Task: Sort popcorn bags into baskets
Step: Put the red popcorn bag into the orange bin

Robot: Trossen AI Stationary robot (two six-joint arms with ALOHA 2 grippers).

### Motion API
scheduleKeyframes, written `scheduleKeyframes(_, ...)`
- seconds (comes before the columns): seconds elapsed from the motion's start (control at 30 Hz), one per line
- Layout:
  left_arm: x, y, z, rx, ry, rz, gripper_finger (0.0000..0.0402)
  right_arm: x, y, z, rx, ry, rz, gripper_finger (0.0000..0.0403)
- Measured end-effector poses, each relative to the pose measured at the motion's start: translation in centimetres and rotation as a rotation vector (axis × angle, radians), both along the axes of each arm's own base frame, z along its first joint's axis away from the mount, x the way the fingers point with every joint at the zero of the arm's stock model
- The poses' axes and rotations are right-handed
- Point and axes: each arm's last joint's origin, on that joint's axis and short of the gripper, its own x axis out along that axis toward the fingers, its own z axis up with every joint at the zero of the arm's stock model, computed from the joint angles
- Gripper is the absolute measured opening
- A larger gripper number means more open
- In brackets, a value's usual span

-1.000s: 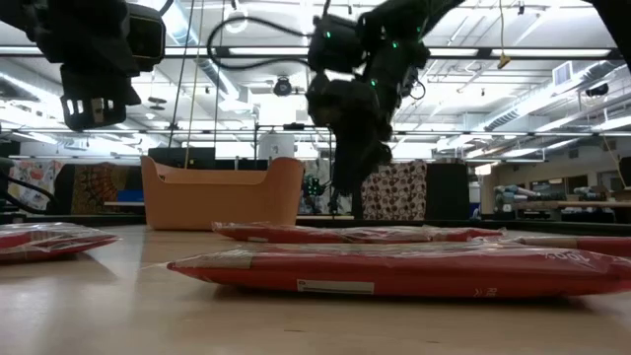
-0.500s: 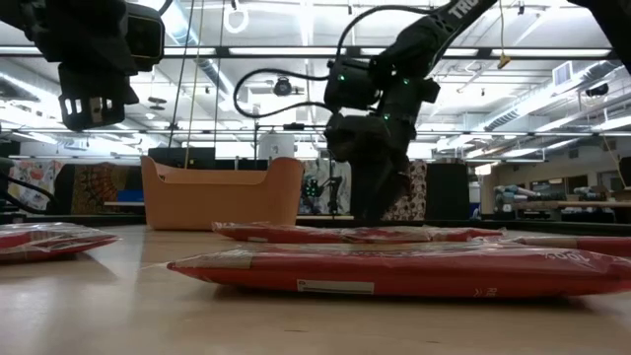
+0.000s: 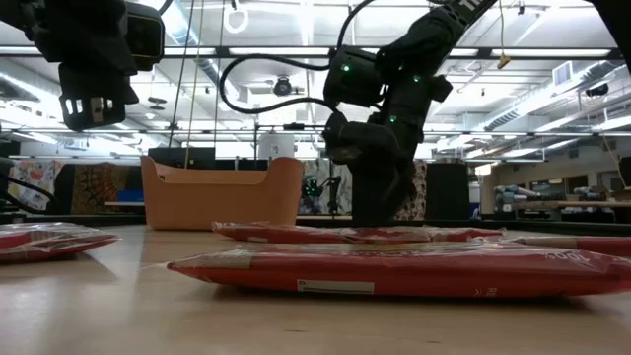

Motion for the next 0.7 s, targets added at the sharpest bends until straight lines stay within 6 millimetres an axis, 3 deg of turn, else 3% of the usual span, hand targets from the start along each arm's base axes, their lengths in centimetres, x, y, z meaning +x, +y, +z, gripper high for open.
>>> scheduleKeyframes(0.17,0.0,0.0,0.0,-0.004,-0.001,0.001,0.0116,0.1,0.0,-1.3,0.015,0.038,-0.001,0.0148)
scheduleKeyframes(0.43,0.0,-0.1,0.0,-0.029,0.005,-0.022,0.0116,0.1,-0.7,-1.3,-0.03,0.03,0.02,0.002)
scheduleKeyframes(0.57,0.2,-0.2,0.3,-0.042,-0.028,-0.026,0.0116,0.4,-1.4,-0.5,-0.003,0.046,0.013,0.001)
scheduleKeyframes(0.7,0.6,-0.2,1.0,-0.056,-0.106,-0.017,0.0116,0.8,-1.6,1.6,-0.048,0.04,0.052,0.0005)
